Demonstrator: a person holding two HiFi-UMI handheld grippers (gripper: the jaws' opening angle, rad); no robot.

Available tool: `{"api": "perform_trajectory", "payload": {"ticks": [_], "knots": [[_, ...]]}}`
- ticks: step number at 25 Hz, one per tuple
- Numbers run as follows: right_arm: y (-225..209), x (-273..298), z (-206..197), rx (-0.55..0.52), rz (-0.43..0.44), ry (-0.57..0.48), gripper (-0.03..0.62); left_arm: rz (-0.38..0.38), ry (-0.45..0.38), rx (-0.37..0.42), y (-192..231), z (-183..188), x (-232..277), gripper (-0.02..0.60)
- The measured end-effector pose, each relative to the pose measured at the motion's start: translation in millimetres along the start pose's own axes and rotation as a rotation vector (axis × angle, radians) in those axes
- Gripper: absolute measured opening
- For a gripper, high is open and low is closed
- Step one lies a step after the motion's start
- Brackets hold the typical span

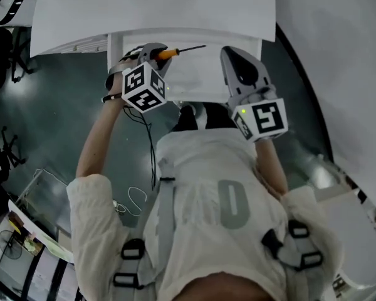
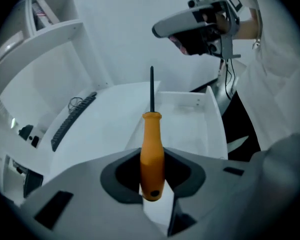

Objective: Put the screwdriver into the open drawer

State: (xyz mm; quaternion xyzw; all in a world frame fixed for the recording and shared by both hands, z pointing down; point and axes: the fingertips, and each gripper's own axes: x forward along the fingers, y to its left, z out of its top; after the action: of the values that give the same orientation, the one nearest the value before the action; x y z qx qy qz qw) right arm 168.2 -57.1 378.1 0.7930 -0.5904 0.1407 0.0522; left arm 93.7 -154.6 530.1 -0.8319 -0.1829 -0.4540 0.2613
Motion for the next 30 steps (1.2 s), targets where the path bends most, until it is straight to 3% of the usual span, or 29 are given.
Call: {"api": "perform_trajectory", "payload": {"ticks": [5,13,19,30], "knots": [[-20.4,-10.3,-15.9,0.017,-0.046,0.024,0.005,-0.141,0.075,0.152,-24.0,-4.4,49.1,0.095],[-35.9,-18.8,-40.6,0.050,-0.078,0.066,0.006,-0.309,0.185,0.308,-65.0,-23.6,116.6,0.095],[-40.3,-18.7,-55.2,0.074,-0.078,0.094,0.005,-0.378,0.259,0.308,-80.2,-44.2,147.9,0.095],[-39.9,-13.0,-65.0,0.086,-0.064,0.119,0.005,-0.396,0.302,0.259,-81.7,-55.4,161.6,0.095]]}}
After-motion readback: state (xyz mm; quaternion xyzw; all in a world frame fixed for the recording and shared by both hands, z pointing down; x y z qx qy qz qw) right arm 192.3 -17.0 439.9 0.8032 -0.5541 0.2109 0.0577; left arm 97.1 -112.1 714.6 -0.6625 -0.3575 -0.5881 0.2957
